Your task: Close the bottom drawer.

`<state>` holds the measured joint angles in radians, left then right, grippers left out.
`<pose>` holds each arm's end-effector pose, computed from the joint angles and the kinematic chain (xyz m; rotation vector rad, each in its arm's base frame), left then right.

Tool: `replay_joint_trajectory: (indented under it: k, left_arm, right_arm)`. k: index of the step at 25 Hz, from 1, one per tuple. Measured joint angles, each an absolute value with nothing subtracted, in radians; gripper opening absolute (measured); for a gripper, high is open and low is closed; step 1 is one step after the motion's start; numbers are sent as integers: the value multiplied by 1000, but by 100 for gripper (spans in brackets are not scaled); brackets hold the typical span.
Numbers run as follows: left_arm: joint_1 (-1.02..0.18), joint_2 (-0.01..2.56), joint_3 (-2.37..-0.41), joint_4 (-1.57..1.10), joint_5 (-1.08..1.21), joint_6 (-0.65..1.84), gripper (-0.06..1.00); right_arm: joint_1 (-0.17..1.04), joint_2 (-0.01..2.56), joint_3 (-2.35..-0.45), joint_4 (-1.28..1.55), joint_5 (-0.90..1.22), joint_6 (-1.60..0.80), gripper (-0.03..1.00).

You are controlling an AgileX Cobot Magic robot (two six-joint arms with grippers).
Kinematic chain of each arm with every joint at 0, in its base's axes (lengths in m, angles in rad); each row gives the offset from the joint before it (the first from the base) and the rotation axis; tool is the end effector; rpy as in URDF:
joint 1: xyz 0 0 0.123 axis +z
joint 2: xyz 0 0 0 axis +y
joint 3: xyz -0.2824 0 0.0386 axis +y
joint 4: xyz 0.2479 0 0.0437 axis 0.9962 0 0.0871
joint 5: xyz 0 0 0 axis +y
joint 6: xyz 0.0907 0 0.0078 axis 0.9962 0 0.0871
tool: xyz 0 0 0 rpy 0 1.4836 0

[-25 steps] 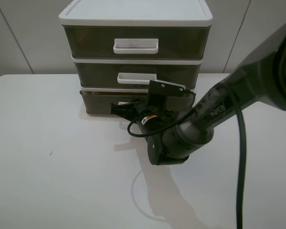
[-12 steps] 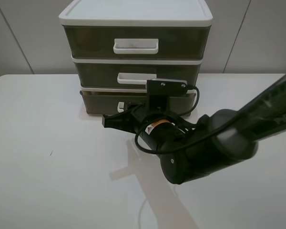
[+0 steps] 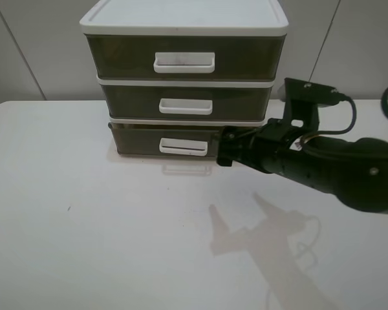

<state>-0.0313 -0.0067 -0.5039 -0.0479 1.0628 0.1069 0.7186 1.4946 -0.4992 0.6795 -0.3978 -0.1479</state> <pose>-0.0066 -0.0036 0.2781 0.1431 2.0299 -0.0097 0.2116 0.1557 0.1739 -0.1033 2.1730 0.4372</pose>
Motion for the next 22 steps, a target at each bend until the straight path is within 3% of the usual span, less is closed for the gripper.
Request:
replay_joint_trajectory:
  k: [14,17,22]
  left_arm:
    - [-31,-7,-504,-48,1063,107,72]
    - [-31,-7,-504,-48,1063,107,72]
    - [-31,-7,-504,-48,1063,107,72]
  right_arm:
    - [1,734,-515,207,624,-64,82]
    - [-72,573,-565,85,809,-56,82]
    - [-59,358,-593,30,911,-54,82]
